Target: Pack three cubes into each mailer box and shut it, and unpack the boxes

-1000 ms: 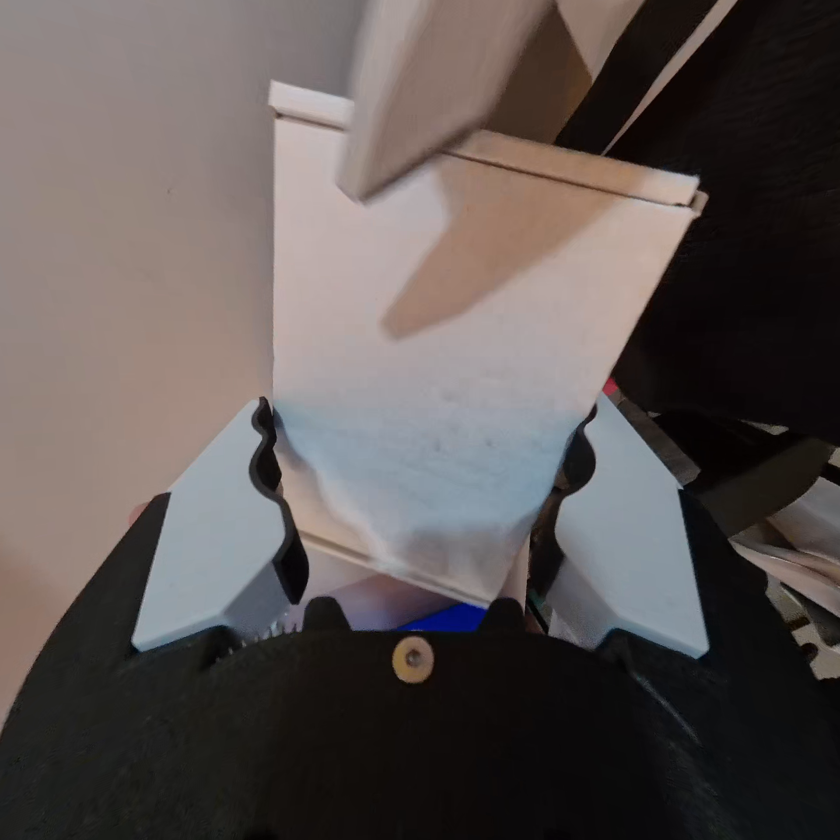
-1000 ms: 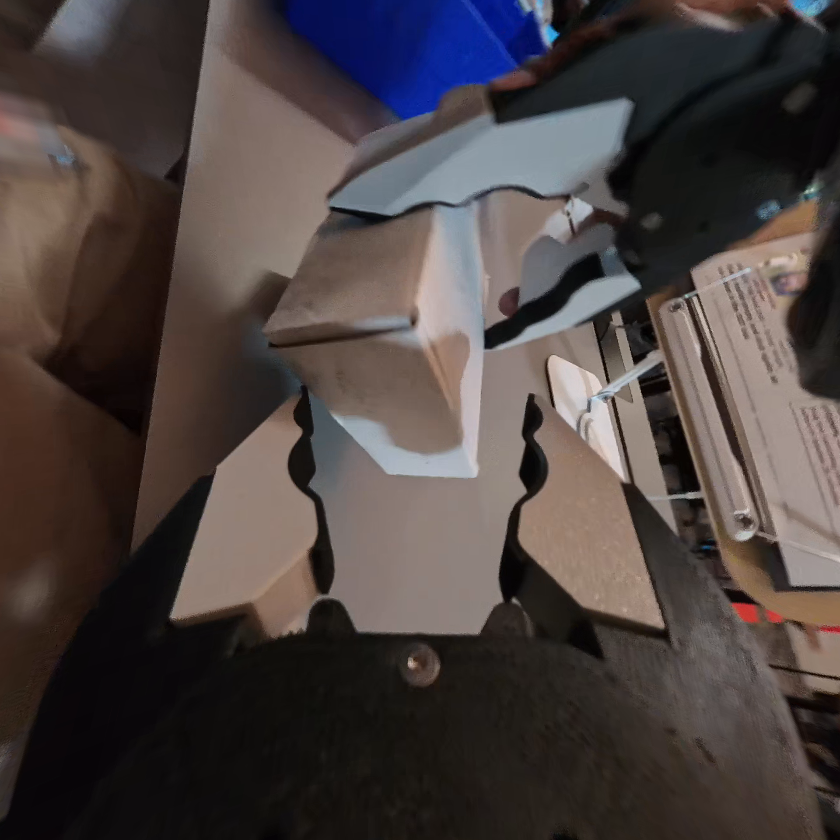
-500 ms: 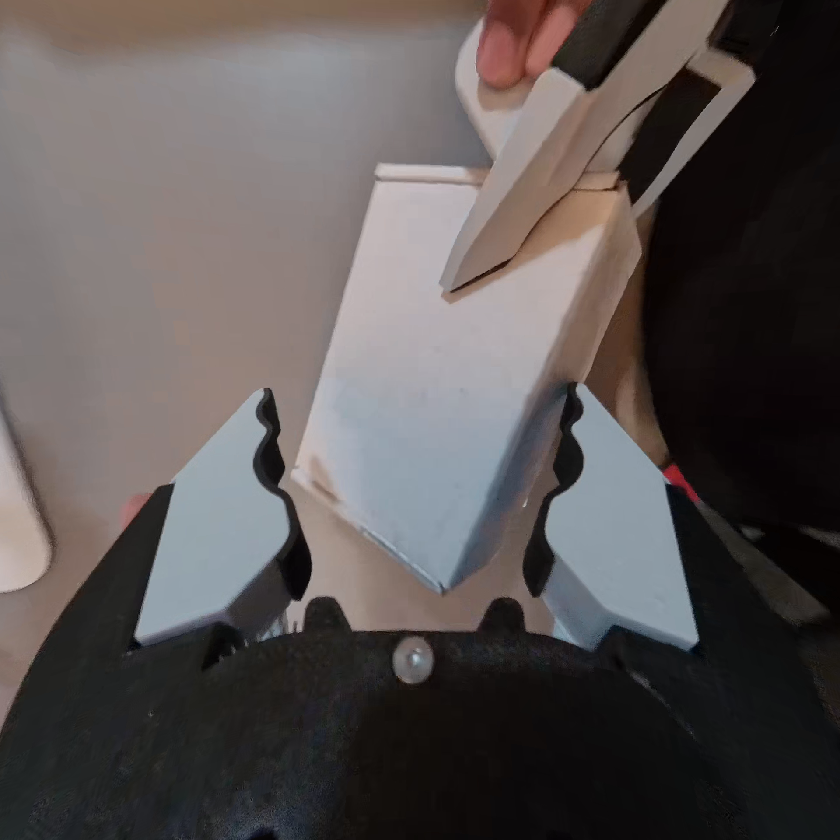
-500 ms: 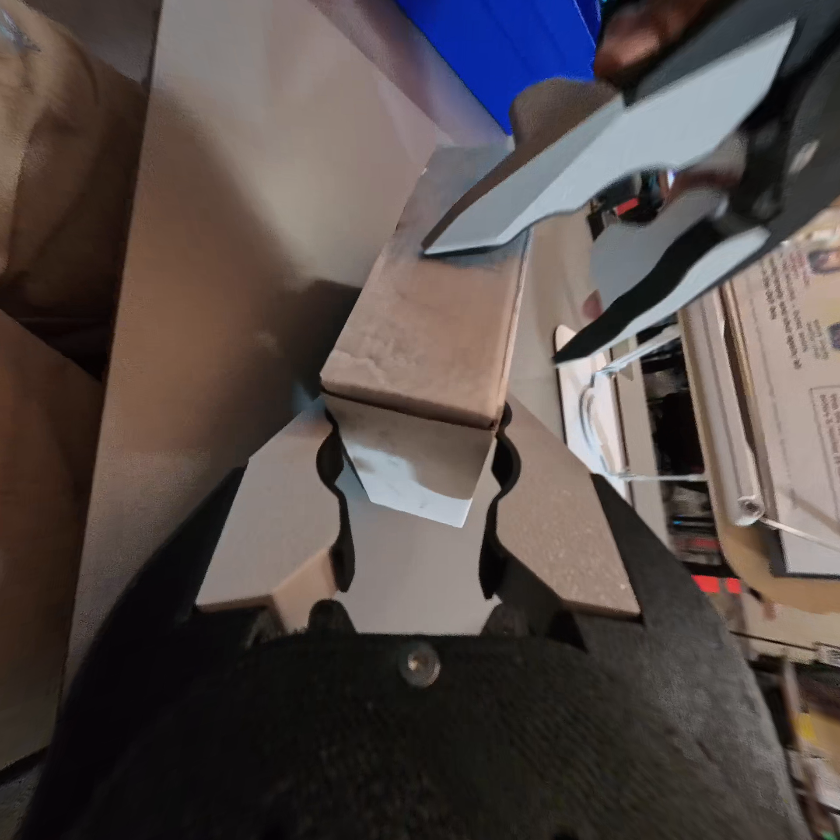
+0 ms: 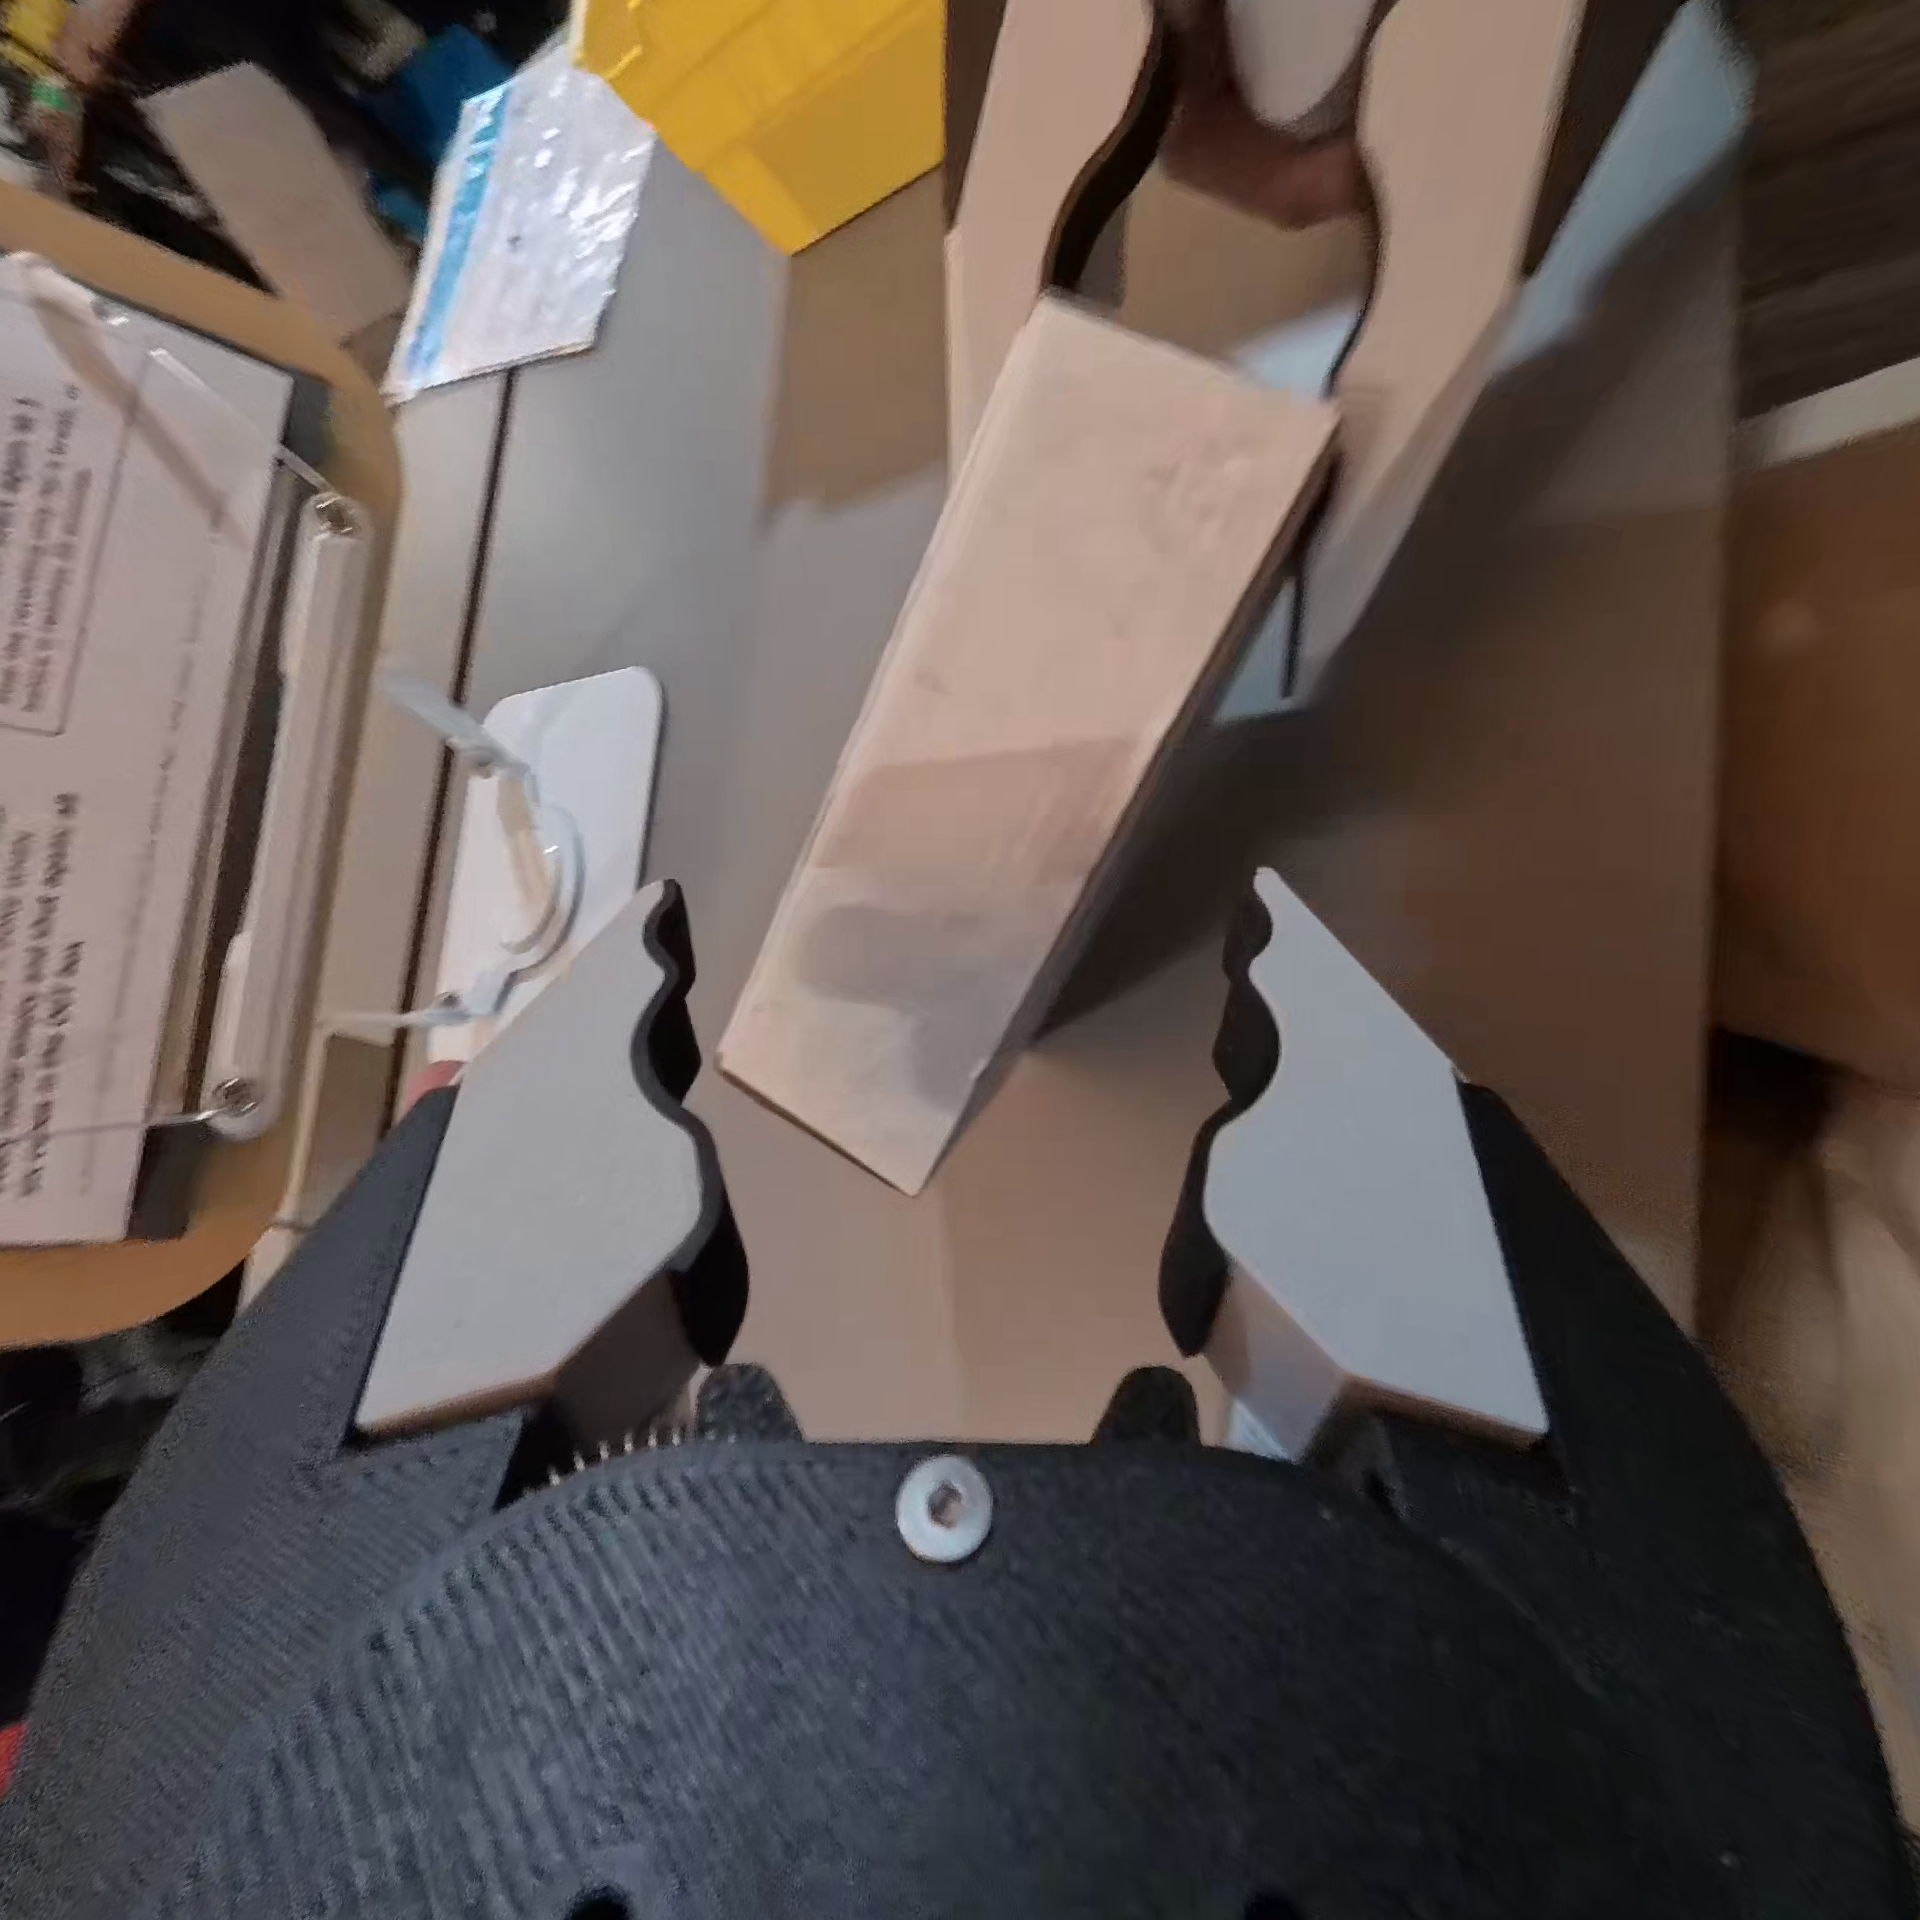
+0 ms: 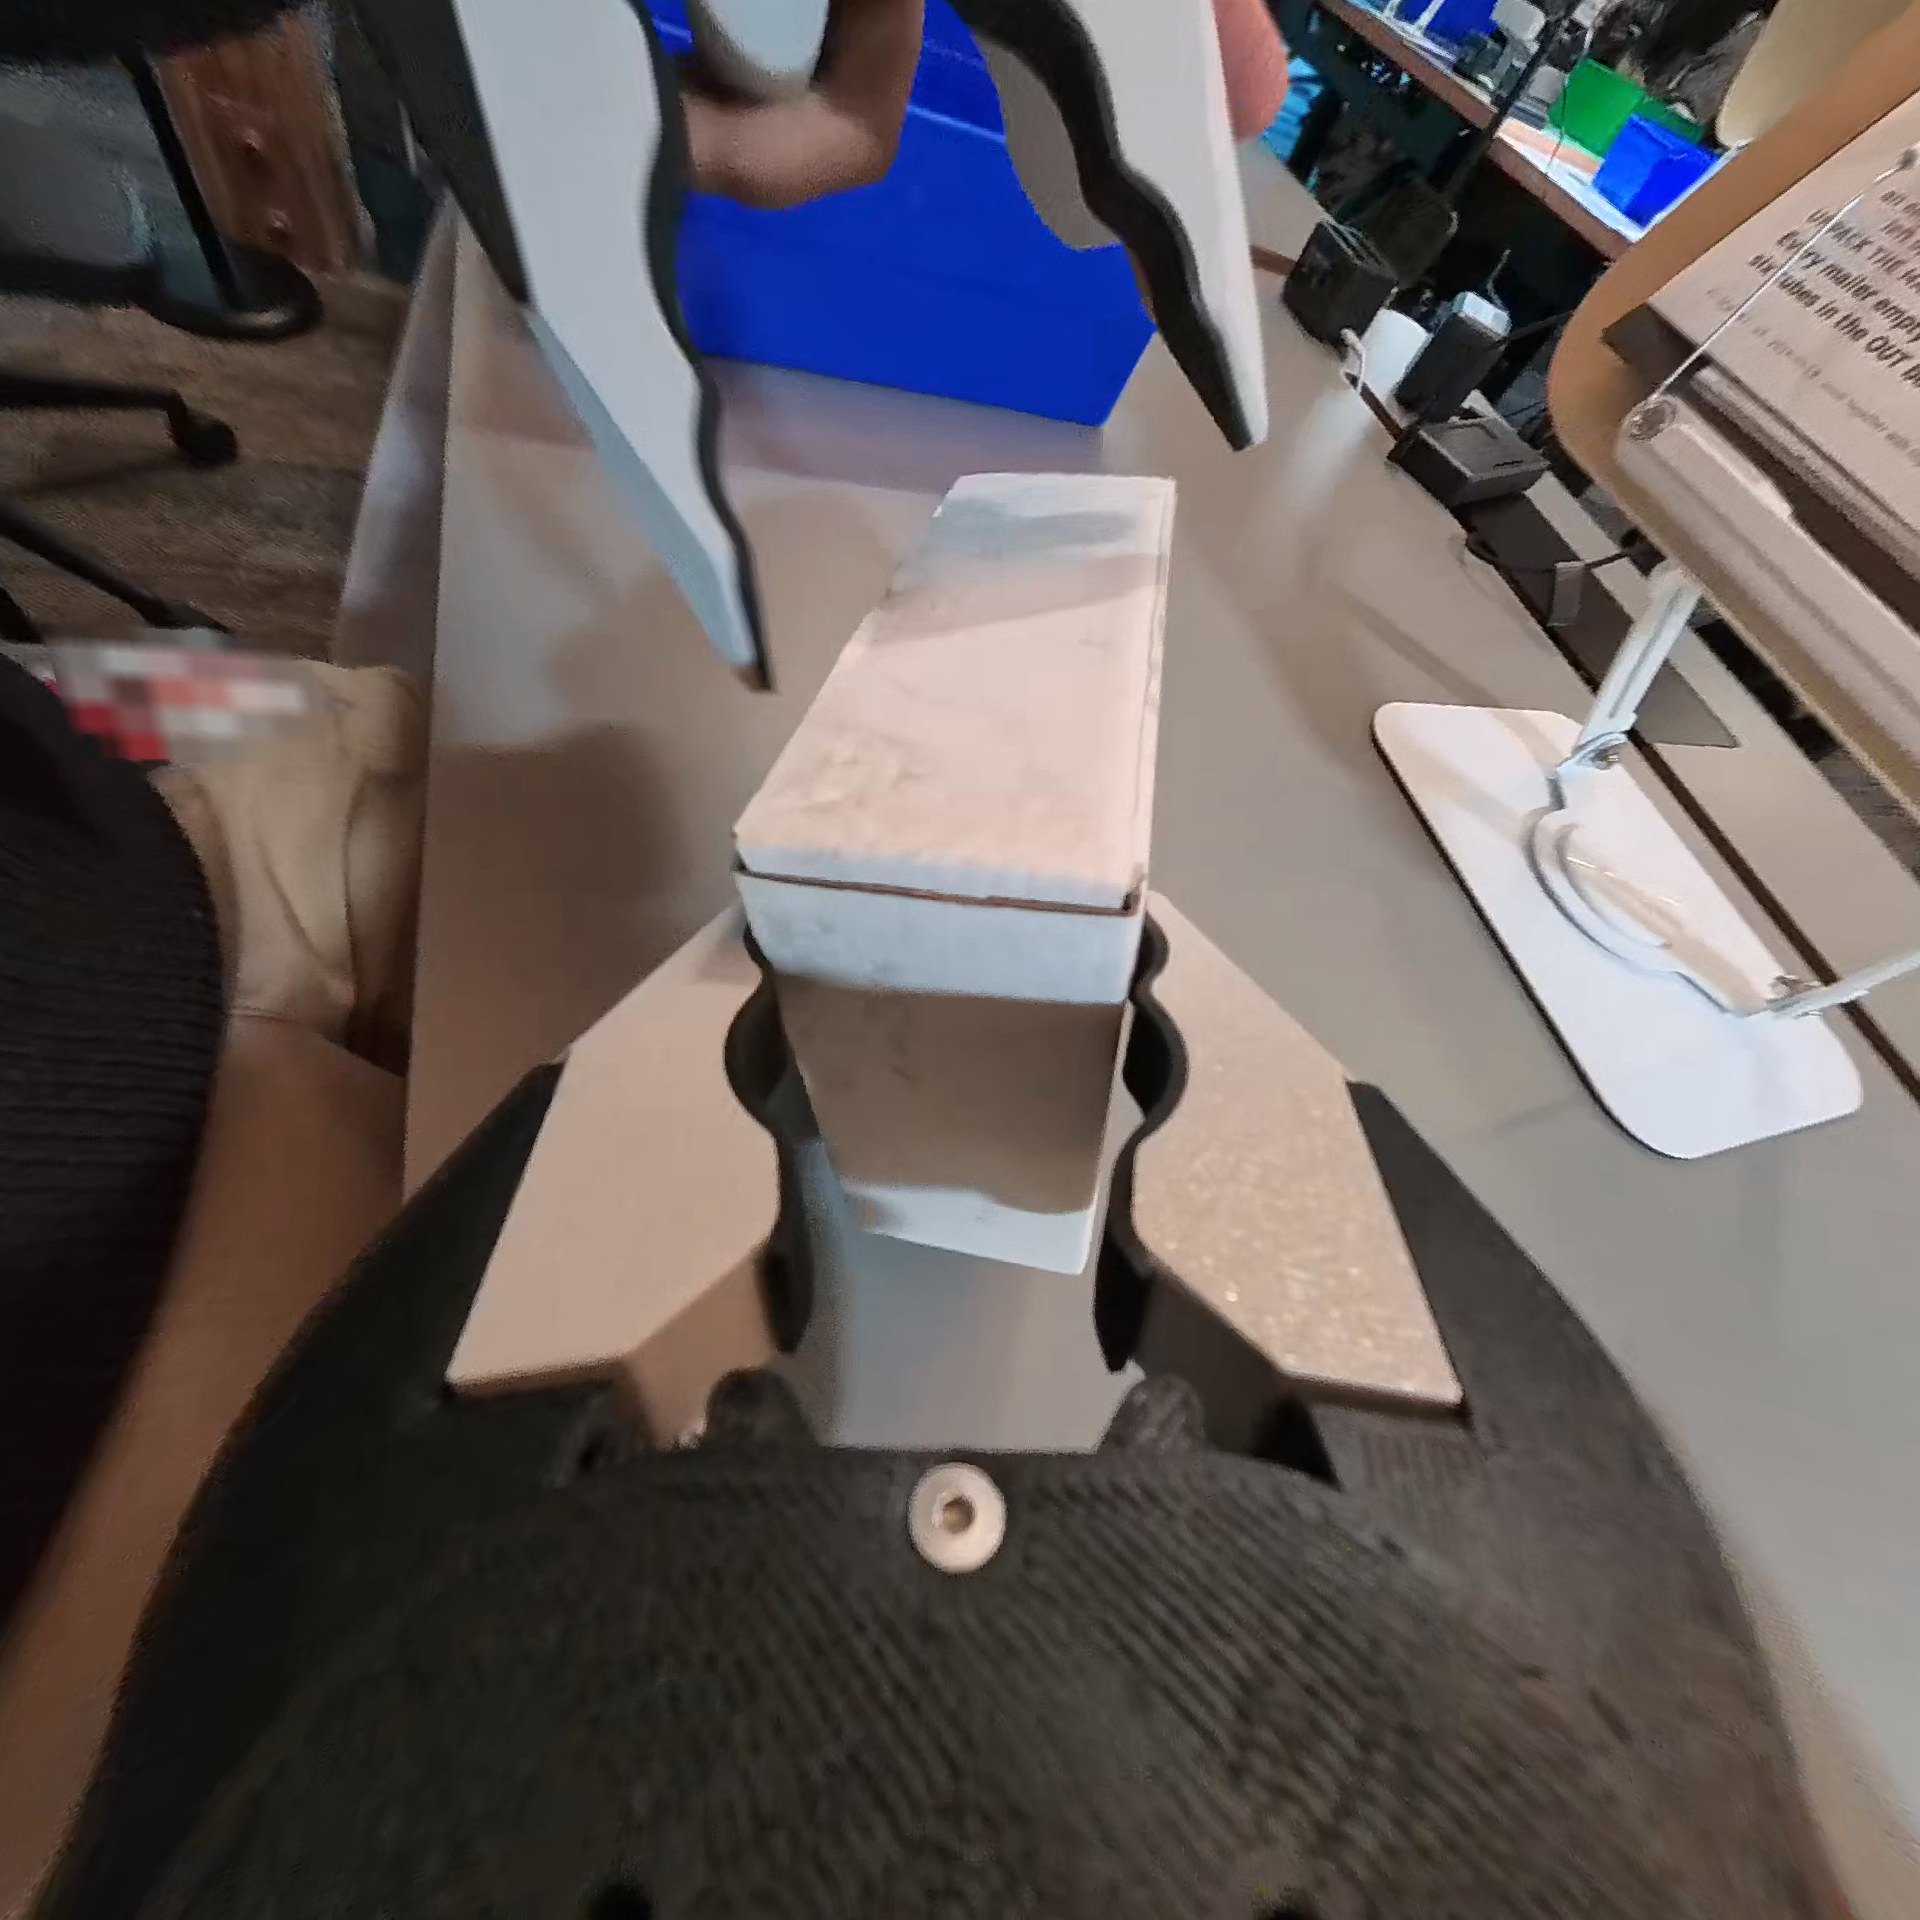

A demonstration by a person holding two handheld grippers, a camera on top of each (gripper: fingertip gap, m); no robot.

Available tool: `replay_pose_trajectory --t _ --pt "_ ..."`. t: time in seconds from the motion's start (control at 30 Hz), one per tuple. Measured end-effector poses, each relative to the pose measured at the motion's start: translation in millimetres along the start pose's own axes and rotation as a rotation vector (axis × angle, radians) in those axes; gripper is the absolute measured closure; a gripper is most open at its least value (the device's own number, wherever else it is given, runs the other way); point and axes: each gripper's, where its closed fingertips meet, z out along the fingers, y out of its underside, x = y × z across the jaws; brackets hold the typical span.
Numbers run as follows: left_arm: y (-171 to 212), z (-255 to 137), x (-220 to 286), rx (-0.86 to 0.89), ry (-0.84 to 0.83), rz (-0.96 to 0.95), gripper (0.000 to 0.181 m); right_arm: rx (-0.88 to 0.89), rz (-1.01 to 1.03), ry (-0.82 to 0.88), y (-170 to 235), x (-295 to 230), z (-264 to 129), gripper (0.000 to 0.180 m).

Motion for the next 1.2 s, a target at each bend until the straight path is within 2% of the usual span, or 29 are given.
replay_pose_trajectory --t 0.1,0.3,0.4,0.53,0.77,0.87,0.93,0.97,1.03,1.2 --pt "1 6 -2 0.023 -0.036 -0.014 0.095 0.009 0.032 -0.037 -1 -4 2 0.114" --pt "-6 9 6 0.080 -0.003 -0.046 0.115 0.006 0.077 -0.064 4 -3 2 0.114" --pt "-6 4 -1 0.091 -0.024 -0.066 0.107 0.005 0.084 -0.073 4 -4 3 0.114" --pt "2 2 -14 0.144 -0.073 -0.148 0.077 0.019 0.090 -0.102 5 -7 2 0.114" --pt "31 15 -7 0.255 0.063 -0.400 0.065 0.097 0.082 -0.217 7 -12 -5 0.115" --pt "26 19 6 0.326 0.142 -0.461 0.068 0.113 0.052 -0.221 8 -11 -7 0.115" --pt "17 22 17 0.373 0.193 -0.480 0.078 0.113 0.043 -0.216 11 -10 -6 0.115" --pt "17 26 17 0.371 0.177 -0.481 0.078 0.107 0.042 -0.215 12 -9 -6 0.115" --pt "18 27 10 0.383 0.117 -0.470 0.091 0.098 0.039 -0.206 17 -6 -6 0.115" --pt "20 27 0 0.398 0.003 -0.488 0.096 0.065 0.106 -0.080 26 20 -4 0.114"
